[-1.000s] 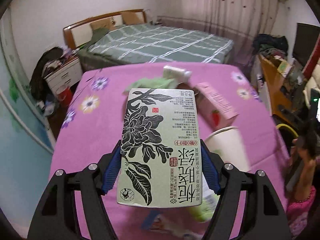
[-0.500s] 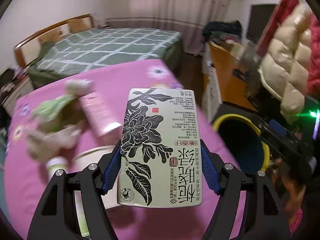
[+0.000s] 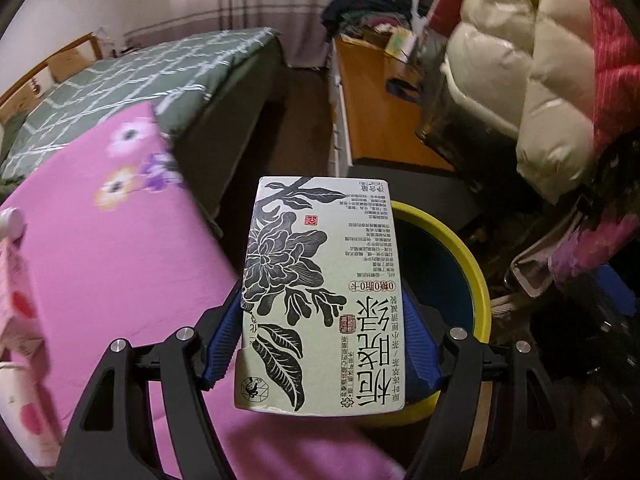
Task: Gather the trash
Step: 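Carry the carton over the yellow-rimmed bin and open the left tool, then reach the right tool to the toothpaste tube and grasp it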
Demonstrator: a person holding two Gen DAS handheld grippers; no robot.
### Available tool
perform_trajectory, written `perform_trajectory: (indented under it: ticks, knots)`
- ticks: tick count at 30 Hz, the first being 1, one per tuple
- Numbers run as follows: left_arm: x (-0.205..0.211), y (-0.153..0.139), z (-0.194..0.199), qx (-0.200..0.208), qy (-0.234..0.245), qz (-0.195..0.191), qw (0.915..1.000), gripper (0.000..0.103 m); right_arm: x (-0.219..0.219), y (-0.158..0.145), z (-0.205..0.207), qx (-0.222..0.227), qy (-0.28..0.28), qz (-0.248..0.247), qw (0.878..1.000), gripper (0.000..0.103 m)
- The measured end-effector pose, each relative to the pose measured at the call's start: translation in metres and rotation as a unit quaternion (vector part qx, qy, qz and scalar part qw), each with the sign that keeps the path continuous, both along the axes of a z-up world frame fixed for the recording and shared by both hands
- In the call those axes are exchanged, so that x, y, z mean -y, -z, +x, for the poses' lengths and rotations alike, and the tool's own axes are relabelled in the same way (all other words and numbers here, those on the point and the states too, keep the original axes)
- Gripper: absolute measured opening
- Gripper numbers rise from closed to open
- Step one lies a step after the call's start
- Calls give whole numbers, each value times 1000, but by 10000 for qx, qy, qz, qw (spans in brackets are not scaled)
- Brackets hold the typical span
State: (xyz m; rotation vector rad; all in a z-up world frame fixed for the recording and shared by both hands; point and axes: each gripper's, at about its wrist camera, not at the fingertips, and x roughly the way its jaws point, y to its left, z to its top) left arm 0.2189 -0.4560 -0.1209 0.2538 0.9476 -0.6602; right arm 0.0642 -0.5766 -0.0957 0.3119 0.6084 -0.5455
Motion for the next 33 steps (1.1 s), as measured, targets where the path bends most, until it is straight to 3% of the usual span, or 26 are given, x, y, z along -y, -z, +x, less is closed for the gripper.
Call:
perform_trajectory:
  ticks: [2,5,8,14,21,26,33]
  knots:
    - [12,8,2,-70,39,80,9999,72,3,1,-2,-26,40,-4,10000,77]
    - [23,15,1,-71,10,110,9999,88,7,3,-3,-52,83,51,9999,77]
    - [14,4,-2,39,-57,3,10000,90,7,3,-1,-56,72,81,9999,77]
    - [-47,-58,-12,350,-406,-493,9973,95,-8,2,8,-31,-168,113,9998,77]
    - [-144,-127,-28,973,-883,-784,9882,97,-65,1,28,-40,-1036,171,9945,77]
    - [-224,-155,-30,1274,-1450,-837,9776,97,-130,2,39,-59,-2111,335,9769,77]
    - [-362,-166,-56,1576,-2660,-764,9479,97,-238,-1,48,-171,-3790,418,9243,77]
